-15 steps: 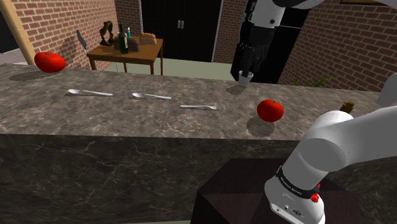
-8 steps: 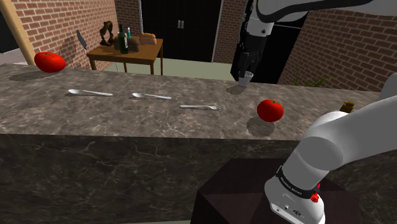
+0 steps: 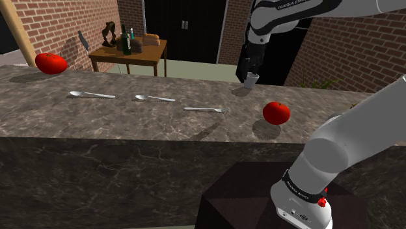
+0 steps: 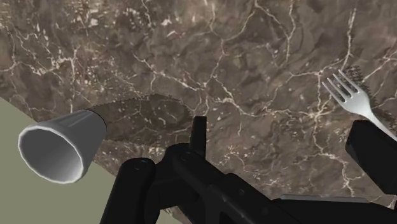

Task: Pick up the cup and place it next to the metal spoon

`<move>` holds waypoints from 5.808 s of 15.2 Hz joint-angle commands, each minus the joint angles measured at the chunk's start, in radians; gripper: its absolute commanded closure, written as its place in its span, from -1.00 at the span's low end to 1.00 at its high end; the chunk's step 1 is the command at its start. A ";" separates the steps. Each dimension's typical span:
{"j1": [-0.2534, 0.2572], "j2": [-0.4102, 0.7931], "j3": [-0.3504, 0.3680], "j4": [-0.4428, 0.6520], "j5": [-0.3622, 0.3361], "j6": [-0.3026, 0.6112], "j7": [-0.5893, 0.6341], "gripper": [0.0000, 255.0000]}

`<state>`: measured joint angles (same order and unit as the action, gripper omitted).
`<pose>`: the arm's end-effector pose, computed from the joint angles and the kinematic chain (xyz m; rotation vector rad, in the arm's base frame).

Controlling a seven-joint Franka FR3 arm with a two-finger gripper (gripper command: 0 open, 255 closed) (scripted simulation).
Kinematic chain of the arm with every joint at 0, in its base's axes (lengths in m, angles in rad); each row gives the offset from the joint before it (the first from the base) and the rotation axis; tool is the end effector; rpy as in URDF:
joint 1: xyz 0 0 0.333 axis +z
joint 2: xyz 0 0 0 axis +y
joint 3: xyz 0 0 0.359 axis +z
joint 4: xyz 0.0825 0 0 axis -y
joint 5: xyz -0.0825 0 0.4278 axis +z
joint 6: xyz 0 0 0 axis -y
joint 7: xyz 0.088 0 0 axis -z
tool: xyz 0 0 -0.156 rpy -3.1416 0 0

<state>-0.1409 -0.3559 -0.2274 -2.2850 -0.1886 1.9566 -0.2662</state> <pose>0.4354 -0.1948 0.4677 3.0426 -0.0301 -0.0136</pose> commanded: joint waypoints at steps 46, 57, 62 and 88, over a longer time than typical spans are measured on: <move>-0.157 0.699 -0.144 0.509 0.125 0.265 -0.255 1.00; -0.151 0.651 -0.150 0.595 0.114 0.134 -0.264 1.00; -0.151 0.637 -0.151 0.644 0.111 0.072 -0.270 1.00; 0.048 0.501 -0.051 0.661 0.022 -0.123 0.022 1.00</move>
<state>-0.1065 0.1474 -0.2868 -1.6205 -0.1631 1.8365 -0.2690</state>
